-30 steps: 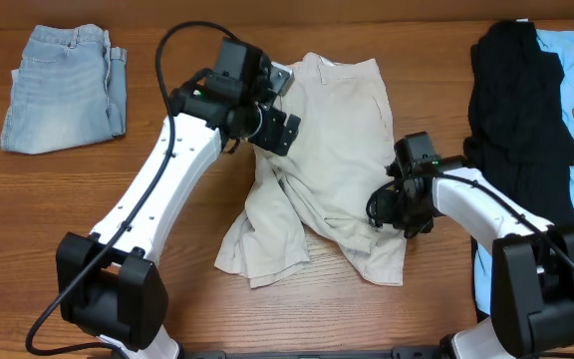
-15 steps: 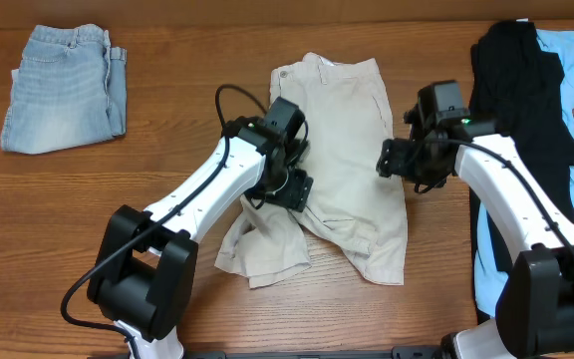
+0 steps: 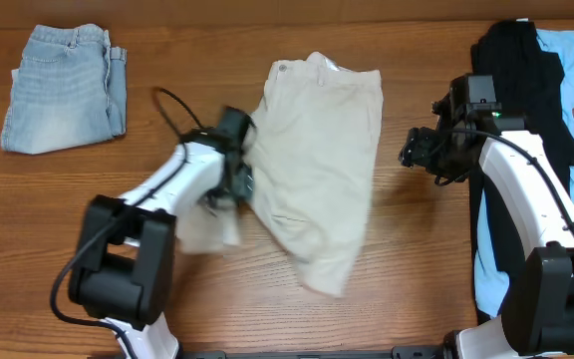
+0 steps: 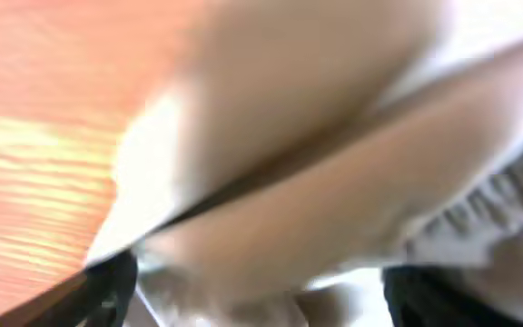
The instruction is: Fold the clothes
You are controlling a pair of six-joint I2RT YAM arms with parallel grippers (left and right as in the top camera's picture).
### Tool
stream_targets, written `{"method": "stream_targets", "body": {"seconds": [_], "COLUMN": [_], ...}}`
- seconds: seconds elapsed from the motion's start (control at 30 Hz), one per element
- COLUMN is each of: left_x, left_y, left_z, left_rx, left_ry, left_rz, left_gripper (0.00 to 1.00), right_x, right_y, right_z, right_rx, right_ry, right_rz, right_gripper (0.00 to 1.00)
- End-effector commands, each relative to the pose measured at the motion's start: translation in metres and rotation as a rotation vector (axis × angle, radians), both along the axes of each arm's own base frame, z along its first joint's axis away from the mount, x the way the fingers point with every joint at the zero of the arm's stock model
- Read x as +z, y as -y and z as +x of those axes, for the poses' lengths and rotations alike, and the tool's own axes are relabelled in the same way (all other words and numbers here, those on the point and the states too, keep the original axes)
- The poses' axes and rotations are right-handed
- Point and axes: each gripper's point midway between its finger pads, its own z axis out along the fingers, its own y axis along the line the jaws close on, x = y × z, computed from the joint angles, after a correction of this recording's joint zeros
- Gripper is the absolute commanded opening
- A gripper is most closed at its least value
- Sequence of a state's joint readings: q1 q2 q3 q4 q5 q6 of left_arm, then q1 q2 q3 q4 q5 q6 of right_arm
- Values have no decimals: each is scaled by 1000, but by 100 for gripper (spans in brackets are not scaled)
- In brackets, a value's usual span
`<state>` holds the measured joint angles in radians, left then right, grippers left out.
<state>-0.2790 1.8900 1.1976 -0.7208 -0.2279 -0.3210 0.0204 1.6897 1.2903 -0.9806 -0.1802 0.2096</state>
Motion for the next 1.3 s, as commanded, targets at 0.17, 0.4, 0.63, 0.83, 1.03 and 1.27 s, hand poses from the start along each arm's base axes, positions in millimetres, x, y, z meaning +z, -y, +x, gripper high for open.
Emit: {"method": "stream_targets", "body": {"seconds": [0.17,0.4,0.63,0.83,1.03,1.27], "left_x": [109,187,114,49,9,8], "left_y": [-57,80,96,92,99,73], "left_z": [102,69,-14,-76,-107,-106], "left_rx": [-98,-379,-137,16,73,128], "left_ry": [278,197,-166,-338,-369,-360], "left_rz": [187,-315,-315,-194,-165,-85], "left_gripper": [100,100,98,94,63,4], "right_x": [21,42,47,46,44,44], "right_y": [-11,-16,-7,-7,-7,-7], "right_z": [11,31,33,33,28,28], "right_rx": [75,84,81,127,126,130], "right_ry": [86,174,182,191,170,169], "right_rz": [52,80,73,57,58,58], "right_gripper": [73,76,78,80,80,80]}}
